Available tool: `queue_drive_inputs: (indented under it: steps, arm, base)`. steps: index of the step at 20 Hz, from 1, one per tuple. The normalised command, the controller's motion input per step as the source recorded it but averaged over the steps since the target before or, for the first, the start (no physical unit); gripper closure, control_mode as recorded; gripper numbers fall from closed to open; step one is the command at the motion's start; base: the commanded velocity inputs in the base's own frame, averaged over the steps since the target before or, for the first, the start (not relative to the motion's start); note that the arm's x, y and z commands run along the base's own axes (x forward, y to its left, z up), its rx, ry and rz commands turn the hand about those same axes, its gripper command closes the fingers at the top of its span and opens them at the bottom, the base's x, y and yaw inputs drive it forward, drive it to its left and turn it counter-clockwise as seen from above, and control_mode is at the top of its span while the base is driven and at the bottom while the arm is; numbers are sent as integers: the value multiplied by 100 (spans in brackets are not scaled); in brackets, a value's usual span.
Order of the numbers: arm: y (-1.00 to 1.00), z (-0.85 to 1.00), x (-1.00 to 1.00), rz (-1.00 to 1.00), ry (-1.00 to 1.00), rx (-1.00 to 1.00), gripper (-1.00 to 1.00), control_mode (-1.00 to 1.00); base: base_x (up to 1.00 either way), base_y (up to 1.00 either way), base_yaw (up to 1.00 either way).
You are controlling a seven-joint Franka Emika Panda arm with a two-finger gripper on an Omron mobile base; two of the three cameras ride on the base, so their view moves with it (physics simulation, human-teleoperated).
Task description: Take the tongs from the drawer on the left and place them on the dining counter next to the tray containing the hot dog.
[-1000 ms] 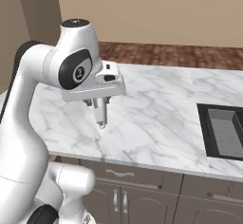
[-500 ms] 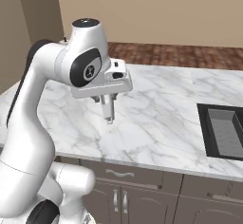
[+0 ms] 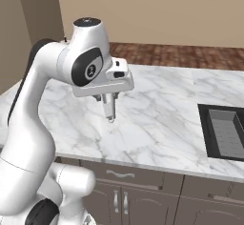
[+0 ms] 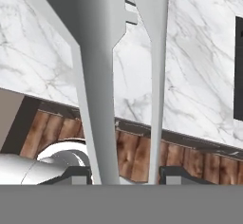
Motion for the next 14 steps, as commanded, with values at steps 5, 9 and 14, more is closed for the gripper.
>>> queue_drive_inputs:
  steps: [5,9,14]
  arm:
    - [4,0,0,-12,-3,-1,100,-100]
    - [21,0,0,-10,-1,0,100,-100]
    - [22,0,2,-2,0,0,100,-100]
  base:
    - [0,0,0]
    - [0,0,0]
    - [0,0,0]
